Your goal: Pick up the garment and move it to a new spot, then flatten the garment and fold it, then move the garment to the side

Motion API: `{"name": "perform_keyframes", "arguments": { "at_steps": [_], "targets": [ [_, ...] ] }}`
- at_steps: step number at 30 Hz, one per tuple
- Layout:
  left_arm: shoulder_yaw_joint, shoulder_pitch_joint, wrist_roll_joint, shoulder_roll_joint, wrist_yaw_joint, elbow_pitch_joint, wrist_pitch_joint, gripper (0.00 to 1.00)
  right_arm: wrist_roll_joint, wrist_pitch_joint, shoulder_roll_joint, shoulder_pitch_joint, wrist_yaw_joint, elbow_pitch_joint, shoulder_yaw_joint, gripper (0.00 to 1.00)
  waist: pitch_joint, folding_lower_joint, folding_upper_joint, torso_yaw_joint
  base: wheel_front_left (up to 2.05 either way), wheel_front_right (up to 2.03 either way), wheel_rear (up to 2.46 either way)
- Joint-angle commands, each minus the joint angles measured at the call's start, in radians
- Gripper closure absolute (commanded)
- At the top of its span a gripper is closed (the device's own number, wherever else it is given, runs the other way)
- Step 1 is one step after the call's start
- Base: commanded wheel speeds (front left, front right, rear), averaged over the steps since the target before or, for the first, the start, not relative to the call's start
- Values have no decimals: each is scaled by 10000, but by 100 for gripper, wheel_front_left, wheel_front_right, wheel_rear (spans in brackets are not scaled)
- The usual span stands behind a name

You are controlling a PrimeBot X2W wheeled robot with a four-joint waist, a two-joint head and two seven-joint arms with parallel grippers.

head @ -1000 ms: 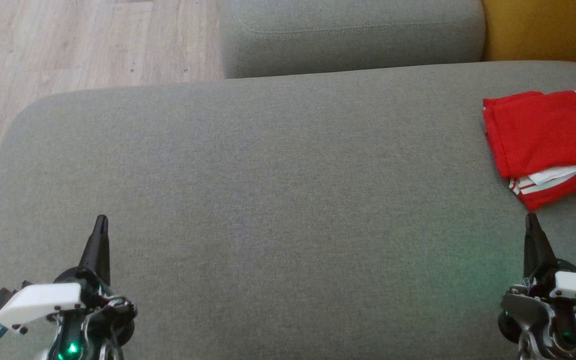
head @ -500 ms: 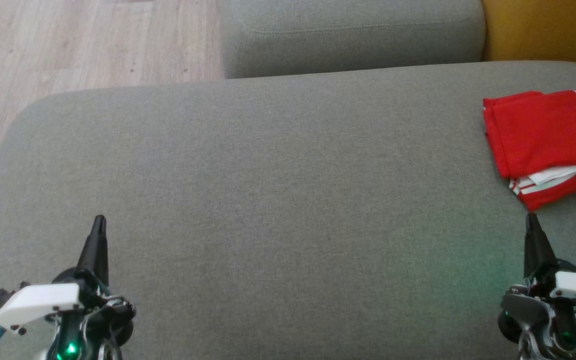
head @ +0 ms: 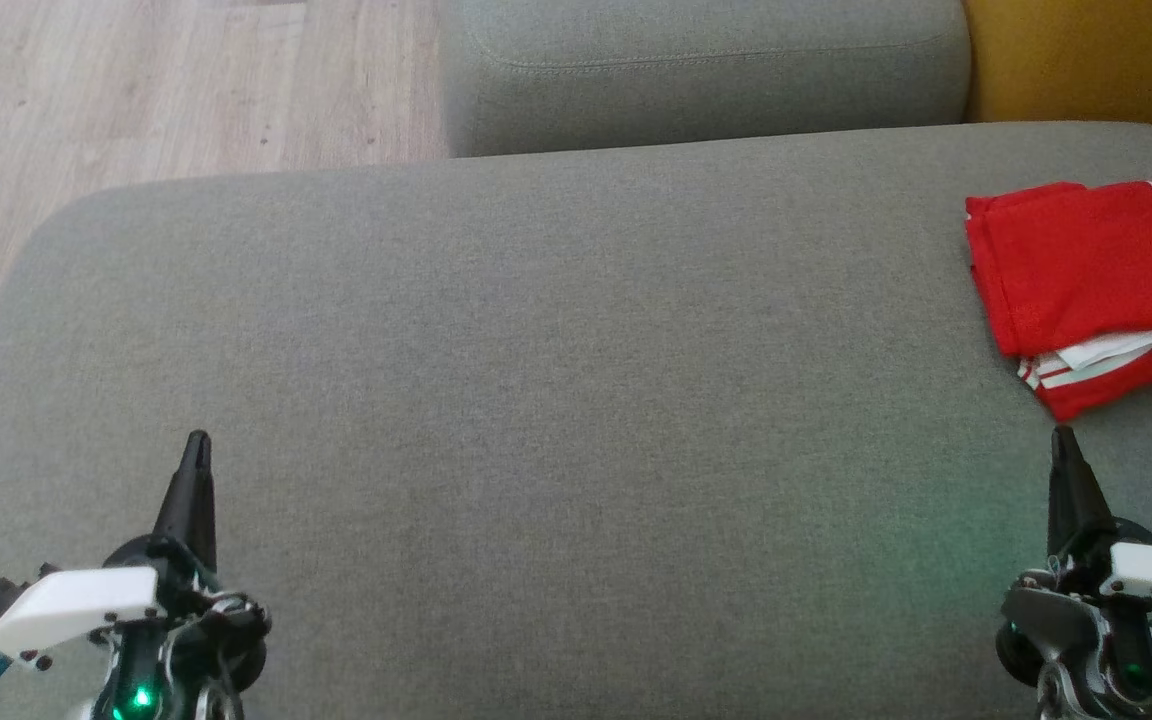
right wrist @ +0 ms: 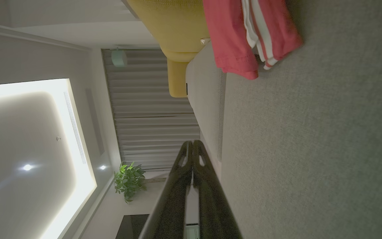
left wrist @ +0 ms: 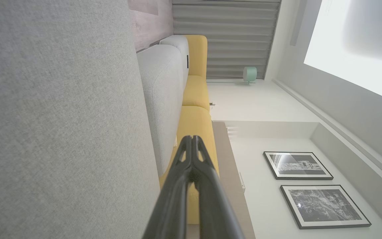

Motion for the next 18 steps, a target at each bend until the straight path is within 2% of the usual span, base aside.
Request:
{"name": "perform_keyframes", "arguments": {
  "at_steps": [1, 18],
  "targets": [
    [354, -515, 92, 64, -73, -290, 71, 100, 61, 55, -66, -554, 69, -378, 197, 100, 0, 0, 0, 0, 0, 0, 0],
    [382, -517, 115, 45, -73, -289, 93, 100, 57, 58, -63, -554, 69, -378, 193, 100, 0, 0, 0, 0, 0, 0, 0]
  ]
}}
